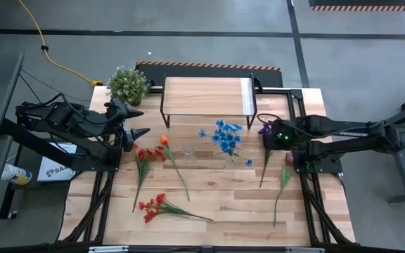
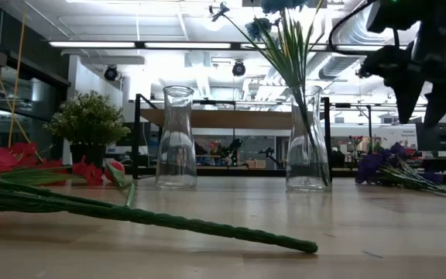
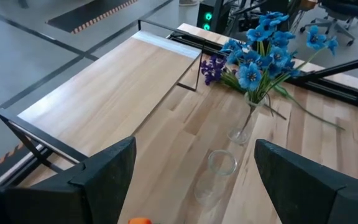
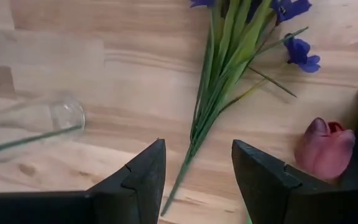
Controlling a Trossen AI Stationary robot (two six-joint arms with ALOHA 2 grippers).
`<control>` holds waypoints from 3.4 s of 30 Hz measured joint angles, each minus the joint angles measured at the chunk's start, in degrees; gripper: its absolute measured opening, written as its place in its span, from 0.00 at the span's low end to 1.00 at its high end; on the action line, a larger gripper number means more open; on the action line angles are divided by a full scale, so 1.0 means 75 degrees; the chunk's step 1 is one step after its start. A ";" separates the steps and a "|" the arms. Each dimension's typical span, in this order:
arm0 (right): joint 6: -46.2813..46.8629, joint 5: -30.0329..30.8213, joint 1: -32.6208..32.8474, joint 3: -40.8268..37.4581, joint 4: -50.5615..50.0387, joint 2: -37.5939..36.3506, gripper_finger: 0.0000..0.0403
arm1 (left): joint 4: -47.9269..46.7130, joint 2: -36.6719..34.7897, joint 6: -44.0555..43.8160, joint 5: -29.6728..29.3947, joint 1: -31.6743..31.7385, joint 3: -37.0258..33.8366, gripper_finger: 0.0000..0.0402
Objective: Pick and place flowers into a vace then onto a shelf
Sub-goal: Put the violet flowers into the right transparent vase
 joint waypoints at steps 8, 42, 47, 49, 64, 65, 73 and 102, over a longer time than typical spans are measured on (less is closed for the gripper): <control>0.0202 0.0308 -0.0244 -0.0133 0.0227 0.0014 0.43 | -0.0001 0.0001 0.0171 -0.0020 0.0000 0.0000 0.90; 0.0853 0.0389 -0.0055 -0.0127 0.0678 0.2124 0.43 | -0.0192 0.0003 0.0428 -0.0009 0.0000 0.0000 0.90; 0.0846 0.0441 -0.0057 -0.0127 0.0759 0.2554 0.43 | -0.0191 0.0003 0.0432 -0.0009 0.0000 0.0000 0.90; 0.0821 0.0447 -0.0061 -0.0127 0.0865 0.2685 0.43 | -0.0192 0.0001 0.0432 -0.0006 0.0000 0.0000 0.90; 0.0817 -0.0170 -0.0049 -0.1060 0.1769 0.3243 0.43 | -0.0192 0.0003 0.0432 0.0006 0.0000 0.0000 0.90; 0.0886 -0.0237 -0.0048 -0.1183 0.1968 0.3216 0.43 | -0.0189 0.0001 0.0432 0.0006 0.0000 0.0000 0.90; 0.0884 -0.0314 -0.0053 -0.1421 0.2352 0.3211 0.41 | -0.0189 0.0003 0.0432 0.0006 0.0000 0.0000 0.90; 0.0030 -0.0872 -0.0034 -0.1509 0.2139 0.2230 0.07 | -0.0187 0.0001 0.0426 0.0019 0.0000 0.0000 0.90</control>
